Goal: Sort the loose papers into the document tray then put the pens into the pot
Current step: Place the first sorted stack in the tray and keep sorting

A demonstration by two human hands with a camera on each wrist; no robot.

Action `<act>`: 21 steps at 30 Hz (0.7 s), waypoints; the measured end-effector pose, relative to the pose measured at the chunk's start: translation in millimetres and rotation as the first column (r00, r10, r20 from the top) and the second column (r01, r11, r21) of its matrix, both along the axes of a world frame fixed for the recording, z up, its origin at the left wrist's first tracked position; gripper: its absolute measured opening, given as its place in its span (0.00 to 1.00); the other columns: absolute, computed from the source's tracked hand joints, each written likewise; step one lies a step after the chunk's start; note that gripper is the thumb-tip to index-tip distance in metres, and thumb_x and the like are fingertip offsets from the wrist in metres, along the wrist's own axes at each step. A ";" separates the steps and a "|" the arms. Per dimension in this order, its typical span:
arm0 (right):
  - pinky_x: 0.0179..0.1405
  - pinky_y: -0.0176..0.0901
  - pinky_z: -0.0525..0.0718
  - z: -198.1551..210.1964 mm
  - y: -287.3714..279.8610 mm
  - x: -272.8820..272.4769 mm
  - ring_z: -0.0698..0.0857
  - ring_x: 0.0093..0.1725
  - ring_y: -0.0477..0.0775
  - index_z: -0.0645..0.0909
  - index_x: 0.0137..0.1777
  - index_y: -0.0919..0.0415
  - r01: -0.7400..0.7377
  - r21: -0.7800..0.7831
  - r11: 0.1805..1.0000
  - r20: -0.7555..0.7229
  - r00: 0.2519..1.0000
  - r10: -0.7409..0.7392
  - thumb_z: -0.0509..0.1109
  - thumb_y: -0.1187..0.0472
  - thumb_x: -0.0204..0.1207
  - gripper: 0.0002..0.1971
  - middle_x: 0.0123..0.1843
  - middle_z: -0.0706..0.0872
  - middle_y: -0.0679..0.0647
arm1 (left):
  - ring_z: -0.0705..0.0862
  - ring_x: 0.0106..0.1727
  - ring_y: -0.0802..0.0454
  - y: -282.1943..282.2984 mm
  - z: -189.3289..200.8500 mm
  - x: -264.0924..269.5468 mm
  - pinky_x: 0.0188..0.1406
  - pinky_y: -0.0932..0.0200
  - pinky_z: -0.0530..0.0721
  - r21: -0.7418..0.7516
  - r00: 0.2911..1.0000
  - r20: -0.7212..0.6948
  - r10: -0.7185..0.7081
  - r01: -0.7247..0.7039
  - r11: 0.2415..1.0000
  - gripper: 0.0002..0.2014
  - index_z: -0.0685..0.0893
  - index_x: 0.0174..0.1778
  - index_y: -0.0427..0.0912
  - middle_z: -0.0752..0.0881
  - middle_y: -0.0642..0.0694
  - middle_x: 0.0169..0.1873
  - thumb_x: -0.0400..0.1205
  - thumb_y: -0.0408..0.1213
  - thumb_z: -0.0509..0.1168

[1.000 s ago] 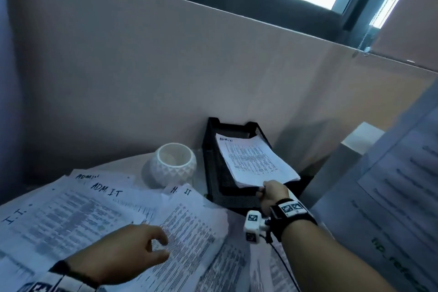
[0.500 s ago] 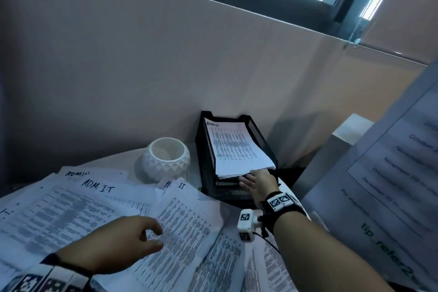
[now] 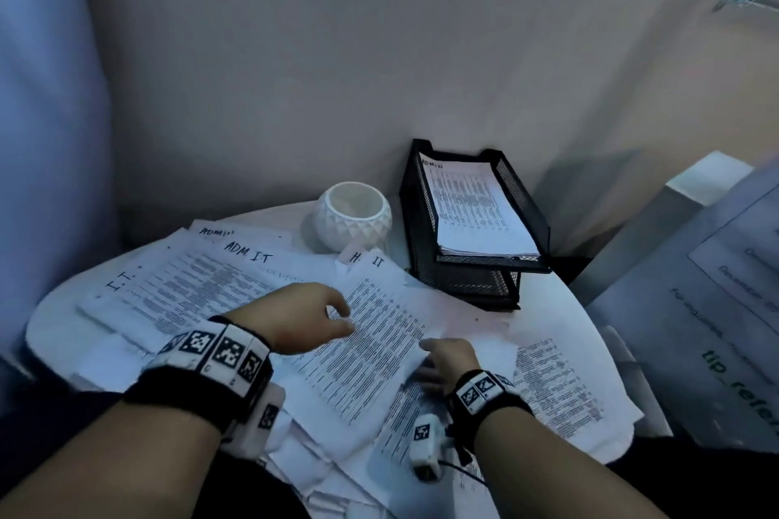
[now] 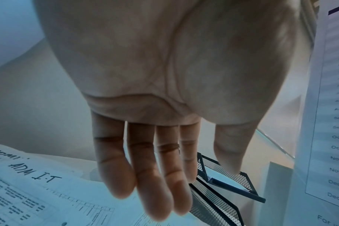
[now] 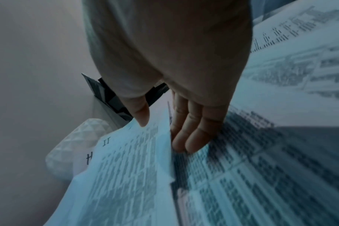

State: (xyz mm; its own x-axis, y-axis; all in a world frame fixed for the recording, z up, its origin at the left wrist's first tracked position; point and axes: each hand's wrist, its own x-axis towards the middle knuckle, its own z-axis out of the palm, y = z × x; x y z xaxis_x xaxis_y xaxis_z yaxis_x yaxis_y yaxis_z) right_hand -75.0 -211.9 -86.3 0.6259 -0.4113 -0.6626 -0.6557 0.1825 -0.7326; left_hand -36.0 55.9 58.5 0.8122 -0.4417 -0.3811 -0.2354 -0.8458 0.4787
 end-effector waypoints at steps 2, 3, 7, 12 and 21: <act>0.24 0.44 0.73 -3.7 6.4 4.4 0.72 0.20 0.54 0.74 0.49 0.65 -0.008 -0.054 0.999 -0.008 1.000 0.008 0.77 0.68 0.76 0.12 0.28 0.70 0.56 | 0.85 0.42 0.62 3.0 -0.9 -0.2 0.43 0.60 0.80 -0.007 1.000 0.000 0.009 -0.009 1.000 0.21 0.85 0.69 0.58 0.91 0.55 0.53 0.83 0.61 0.68; 0.25 0.47 0.77 -4.2 8.7 5.9 0.75 0.23 0.57 0.76 0.46 0.63 -0.020 -0.102 0.995 -0.003 1.000 0.019 0.79 0.67 0.71 0.13 0.30 0.72 0.59 | 0.85 0.43 0.62 4.6 -1.1 -0.1 0.46 0.59 0.82 -0.014 1.000 -0.002 0.018 -0.018 1.000 0.21 0.84 0.70 0.58 0.90 0.55 0.53 0.83 0.61 0.68; 0.31 0.63 0.91 -6.6 5.6 9.4 0.87 0.29 0.65 0.81 0.33 0.56 -0.069 -0.323 0.944 0.081 0.992 0.100 0.78 0.61 0.64 0.07 0.32 0.85 0.67 | 0.86 0.46 0.60 9.2 -1.7 0.5 0.53 0.56 0.85 -0.049 0.997 0.003 0.081 -0.081 0.996 0.18 0.85 0.68 0.58 0.90 0.57 0.51 0.84 0.58 0.68; 0.35 0.55 0.84 32.6 -18.5 -6.5 0.80 0.32 0.53 0.82 0.33 0.64 -0.013 -0.447 0.894 0.328 0.928 0.178 0.79 0.58 0.78 0.15 0.28 0.82 0.52 | 0.87 0.47 0.60 0.6 -4.2 2.3 0.54 0.56 0.84 -0.056 0.992 0.041 0.122 -0.120 0.991 0.19 0.84 0.70 0.57 0.89 0.57 0.55 0.84 0.57 0.69; 0.40 0.50 0.85 81.0 -56.0 -59.7 0.82 0.38 0.56 0.86 0.46 0.64 -0.012 0.098 0.995 0.588 0.807 -0.048 0.72 0.68 0.83 0.04 0.41 0.87 0.60 | 0.87 0.64 0.49 -57.1 -12.9 -21.8 0.70 0.39 0.83 -0.477 0.956 -0.057 0.288 -0.279 0.833 0.53 0.51 0.90 0.58 0.84 0.51 0.70 0.77 0.43 0.81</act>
